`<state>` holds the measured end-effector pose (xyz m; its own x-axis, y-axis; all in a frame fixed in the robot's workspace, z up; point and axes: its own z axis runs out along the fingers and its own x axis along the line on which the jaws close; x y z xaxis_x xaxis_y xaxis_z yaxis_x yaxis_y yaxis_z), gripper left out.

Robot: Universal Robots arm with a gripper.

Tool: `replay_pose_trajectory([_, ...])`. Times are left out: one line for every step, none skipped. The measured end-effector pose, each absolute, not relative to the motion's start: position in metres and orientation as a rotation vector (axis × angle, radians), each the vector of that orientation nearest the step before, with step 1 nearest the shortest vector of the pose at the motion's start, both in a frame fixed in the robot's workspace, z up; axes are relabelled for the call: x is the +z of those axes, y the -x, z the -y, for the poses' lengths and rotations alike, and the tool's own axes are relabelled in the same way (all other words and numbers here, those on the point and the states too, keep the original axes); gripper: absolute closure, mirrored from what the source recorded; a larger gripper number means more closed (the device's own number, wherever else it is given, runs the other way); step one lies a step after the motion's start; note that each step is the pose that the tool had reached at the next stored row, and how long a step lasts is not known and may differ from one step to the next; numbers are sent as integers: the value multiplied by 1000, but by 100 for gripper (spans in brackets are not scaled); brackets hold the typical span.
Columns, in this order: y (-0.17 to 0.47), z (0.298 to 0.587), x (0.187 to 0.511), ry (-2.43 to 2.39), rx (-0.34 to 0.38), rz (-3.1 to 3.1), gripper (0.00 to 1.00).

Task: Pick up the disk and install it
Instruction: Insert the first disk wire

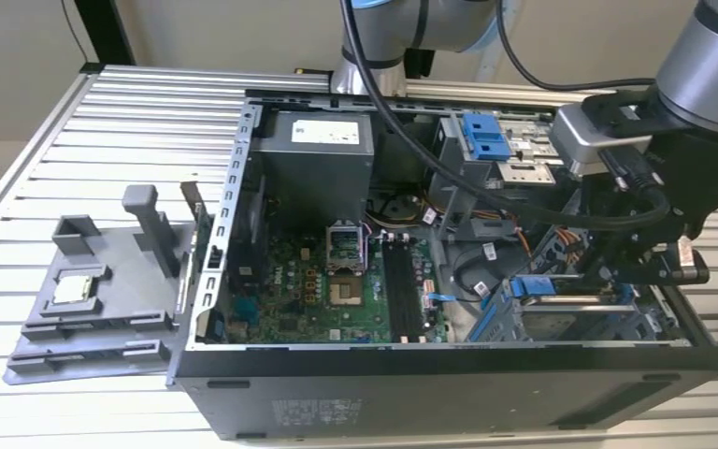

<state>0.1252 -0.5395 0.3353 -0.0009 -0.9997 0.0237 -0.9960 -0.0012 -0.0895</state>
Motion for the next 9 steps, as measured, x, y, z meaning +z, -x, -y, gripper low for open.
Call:
replay_pose_trajectory([-125, 539, 335, 2187, -124, -2187, 100])
replay_pose_trajectory([-125, 539, 334, 2187, -124, -2187, 100])
replay_pose_trajectory([-125, 539, 333, 2187, -124, -2187, 100])
replay_pose_trajectory([-125, 539, 333, 2187, -125, -2187, 100])
replay_pose_trajectory([-126, 539, 332, 2187, -125, -2187, 100])
replay_pose_trajectory([-126, 539, 331, 2187, -125, -2187, 100])
replay_pose_trajectory([-126, 539, 330, 2187, -125, -2187, 100])
replay_pose_trajectory([-127, 540, 329, 2187, -125, -2187, 100])
replay_pose_trajectory([-127, 539, 327, 2187, -125, -2187, 100])
